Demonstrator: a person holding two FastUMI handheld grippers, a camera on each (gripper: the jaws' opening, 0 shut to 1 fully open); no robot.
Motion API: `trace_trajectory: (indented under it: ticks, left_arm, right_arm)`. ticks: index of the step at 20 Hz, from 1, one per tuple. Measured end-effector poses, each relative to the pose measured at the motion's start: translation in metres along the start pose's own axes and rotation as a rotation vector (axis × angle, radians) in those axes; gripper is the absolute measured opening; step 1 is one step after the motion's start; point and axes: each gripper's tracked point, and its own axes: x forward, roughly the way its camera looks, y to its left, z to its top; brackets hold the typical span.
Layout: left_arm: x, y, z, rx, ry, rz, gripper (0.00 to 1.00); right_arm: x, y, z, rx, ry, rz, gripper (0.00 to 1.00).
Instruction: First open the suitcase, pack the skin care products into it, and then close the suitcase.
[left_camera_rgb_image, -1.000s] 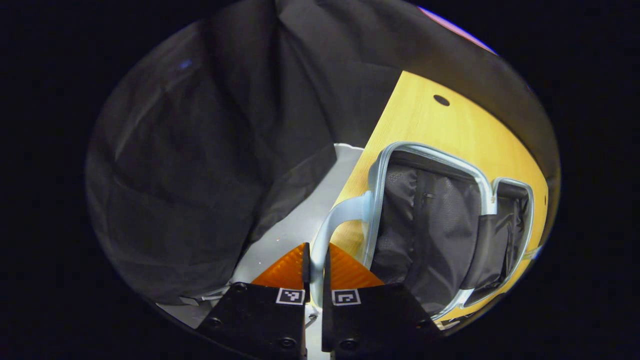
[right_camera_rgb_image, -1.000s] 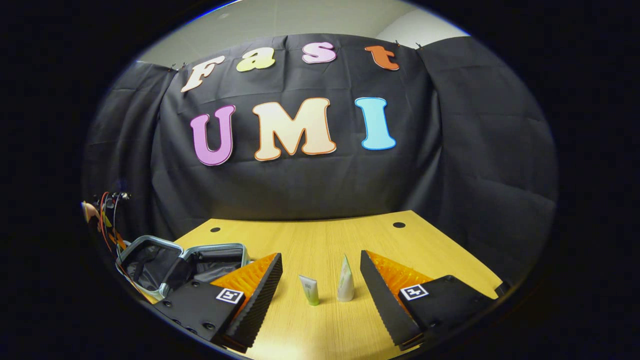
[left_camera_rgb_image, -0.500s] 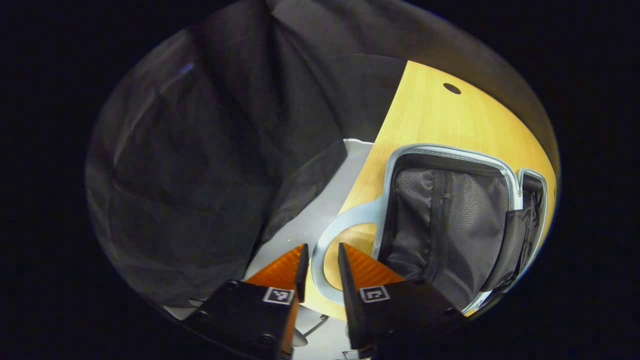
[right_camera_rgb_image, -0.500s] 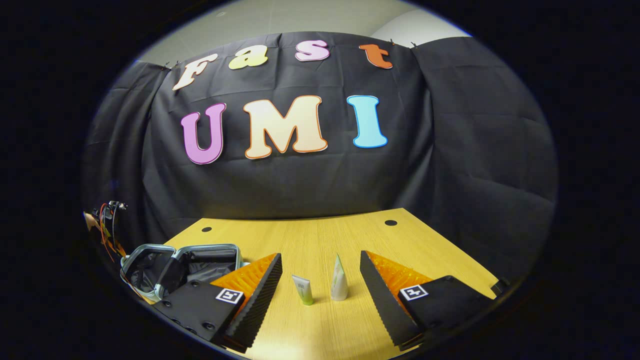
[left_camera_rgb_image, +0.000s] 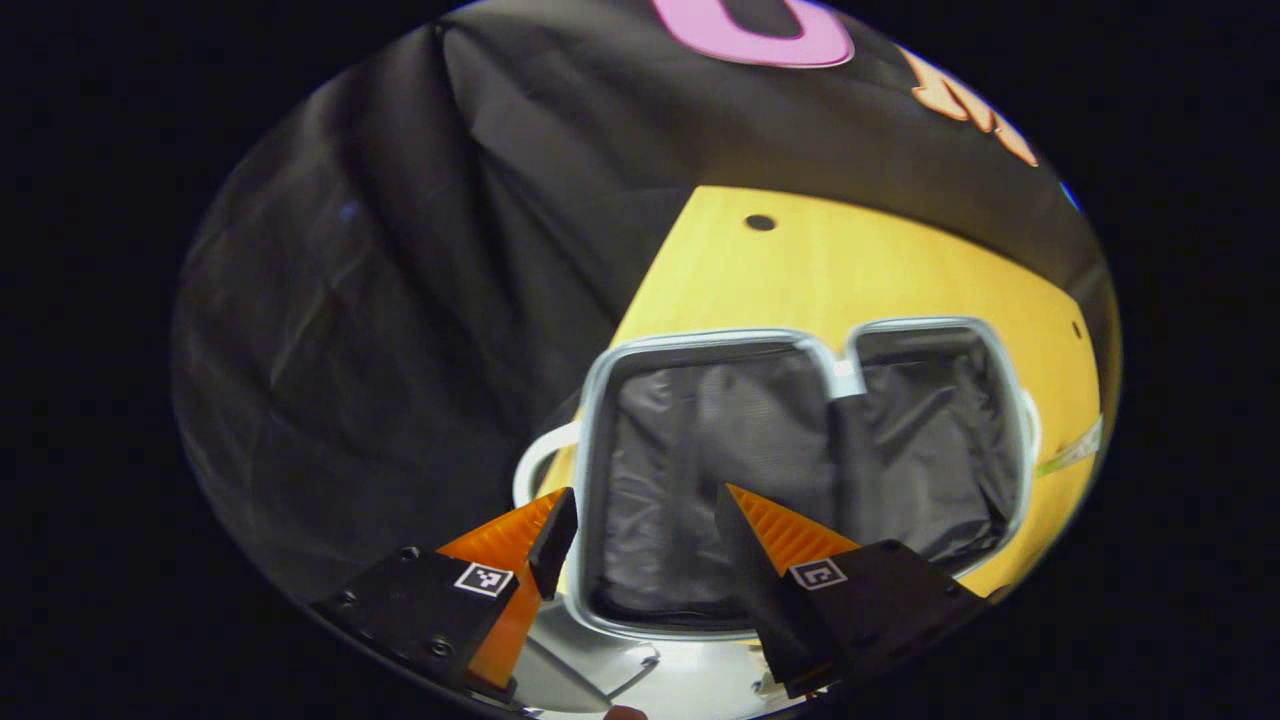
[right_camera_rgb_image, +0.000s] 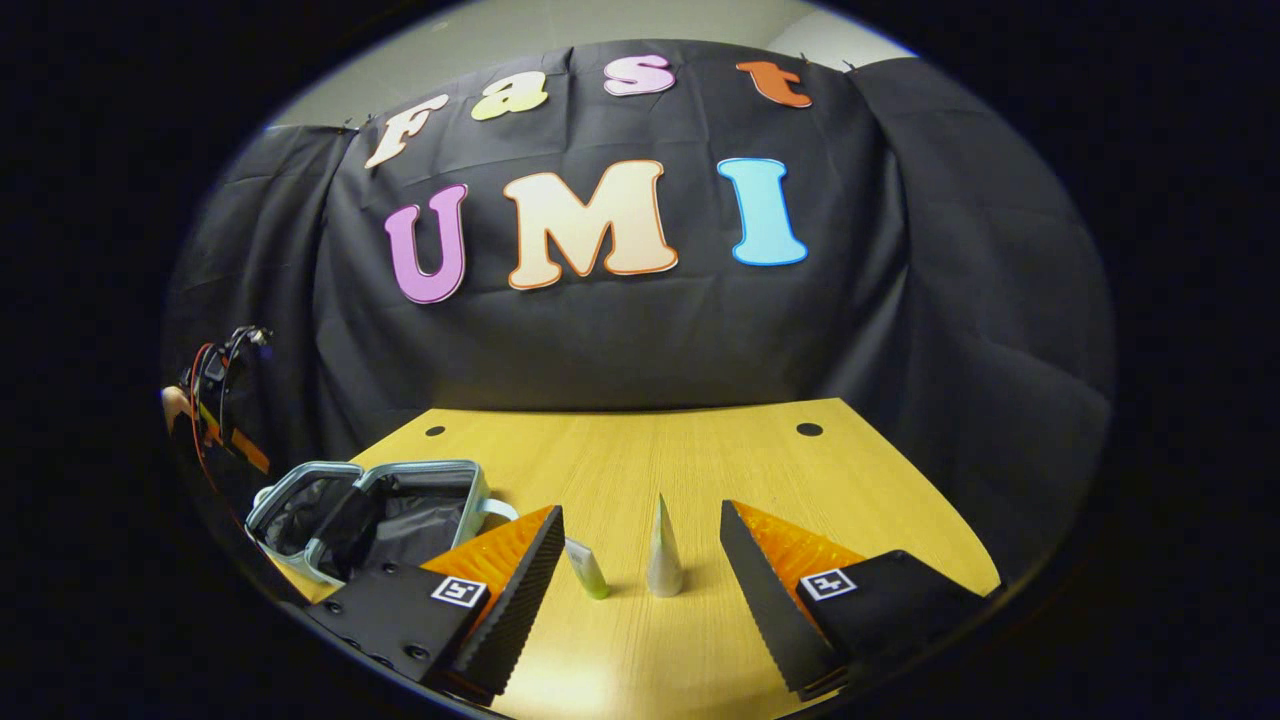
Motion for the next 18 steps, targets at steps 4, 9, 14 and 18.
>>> trace_trajectory:
  ticks: [4,9,14,18]
  left_arm:
    - [-0.039,-0.089,-0.004,0.038,-0.087,-0.087,0.85]
    - [-0.056,-0.185,-0.024,0.076,-0.167,-0.191,0.86]
    - [-0.065,-0.284,-0.059,0.114,-0.171,-0.334,0.86]
    - [-0.063,-0.366,-0.075,0.128,-0.204,-0.456,0.85]
  right_arm:
    - [0.015,-0.022,-0.007,-0.030,0.044,0.089,0.98]
    - [0.032,-0.037,-0.030,-0.048,0.117,0.187,0.98]
    - [0.048,-0.043,-0.060,-0.091,0.181,0.276,0.98]
    - [0.064,-0.044,-0.083,-0.117,0.209,0.313,0.98]
